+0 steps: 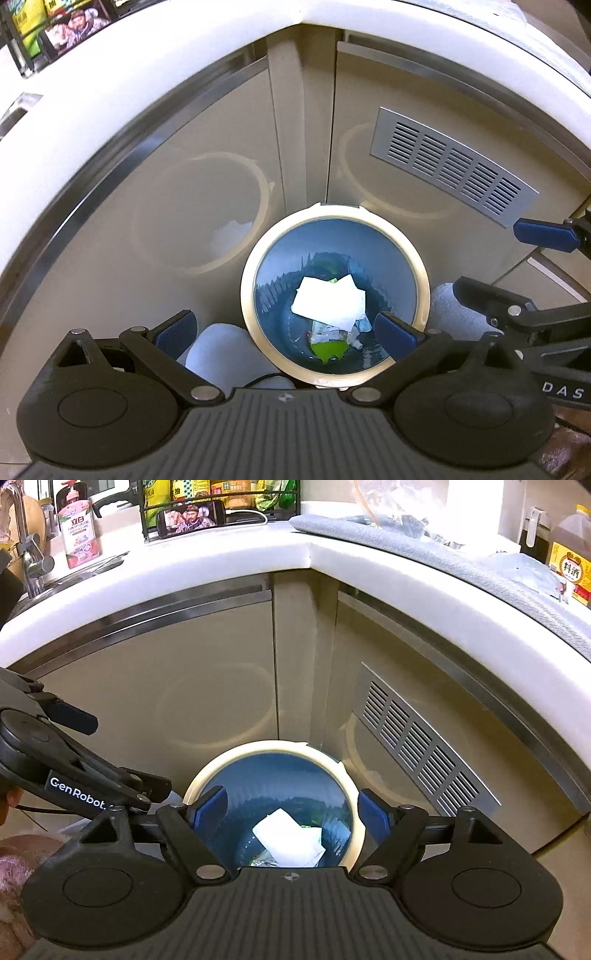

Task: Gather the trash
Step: 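Lift both tools from the bin back toward the grey mat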

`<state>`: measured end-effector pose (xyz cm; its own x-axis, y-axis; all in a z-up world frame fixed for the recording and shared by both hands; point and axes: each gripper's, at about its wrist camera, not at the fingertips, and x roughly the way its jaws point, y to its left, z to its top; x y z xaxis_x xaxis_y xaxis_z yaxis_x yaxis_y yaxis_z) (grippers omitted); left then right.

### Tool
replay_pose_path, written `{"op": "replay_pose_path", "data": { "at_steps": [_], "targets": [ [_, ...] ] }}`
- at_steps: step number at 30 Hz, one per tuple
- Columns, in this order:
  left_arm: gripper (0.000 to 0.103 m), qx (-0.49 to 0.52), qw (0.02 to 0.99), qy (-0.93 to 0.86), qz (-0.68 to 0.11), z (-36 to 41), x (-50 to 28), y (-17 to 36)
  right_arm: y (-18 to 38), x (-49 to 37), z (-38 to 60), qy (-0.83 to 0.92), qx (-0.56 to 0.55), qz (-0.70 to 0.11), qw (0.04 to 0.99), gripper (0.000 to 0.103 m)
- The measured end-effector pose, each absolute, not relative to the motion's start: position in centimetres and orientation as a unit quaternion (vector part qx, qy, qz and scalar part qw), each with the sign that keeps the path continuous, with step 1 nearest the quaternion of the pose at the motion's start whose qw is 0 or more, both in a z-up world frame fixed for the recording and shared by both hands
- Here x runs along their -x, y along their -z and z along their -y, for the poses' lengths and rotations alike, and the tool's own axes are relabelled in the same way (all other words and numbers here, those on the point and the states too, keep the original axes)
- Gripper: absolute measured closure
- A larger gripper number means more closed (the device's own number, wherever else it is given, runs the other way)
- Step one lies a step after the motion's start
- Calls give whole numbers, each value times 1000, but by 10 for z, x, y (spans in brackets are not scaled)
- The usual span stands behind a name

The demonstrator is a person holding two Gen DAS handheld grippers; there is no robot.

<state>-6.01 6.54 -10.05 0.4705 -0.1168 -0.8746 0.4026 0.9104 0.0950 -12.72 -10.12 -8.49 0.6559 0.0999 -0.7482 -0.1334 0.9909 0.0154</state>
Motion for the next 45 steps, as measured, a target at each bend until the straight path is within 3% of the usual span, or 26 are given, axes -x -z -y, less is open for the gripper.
{"op": "replay_pose_path", "data": {
  "at_steps": [45],
  "targets": [
    [0, -157, 847, 157, -483, -65, 67, 100, 92, 126, 101, -59, 15, -419, 906, 22]
  ]
}}
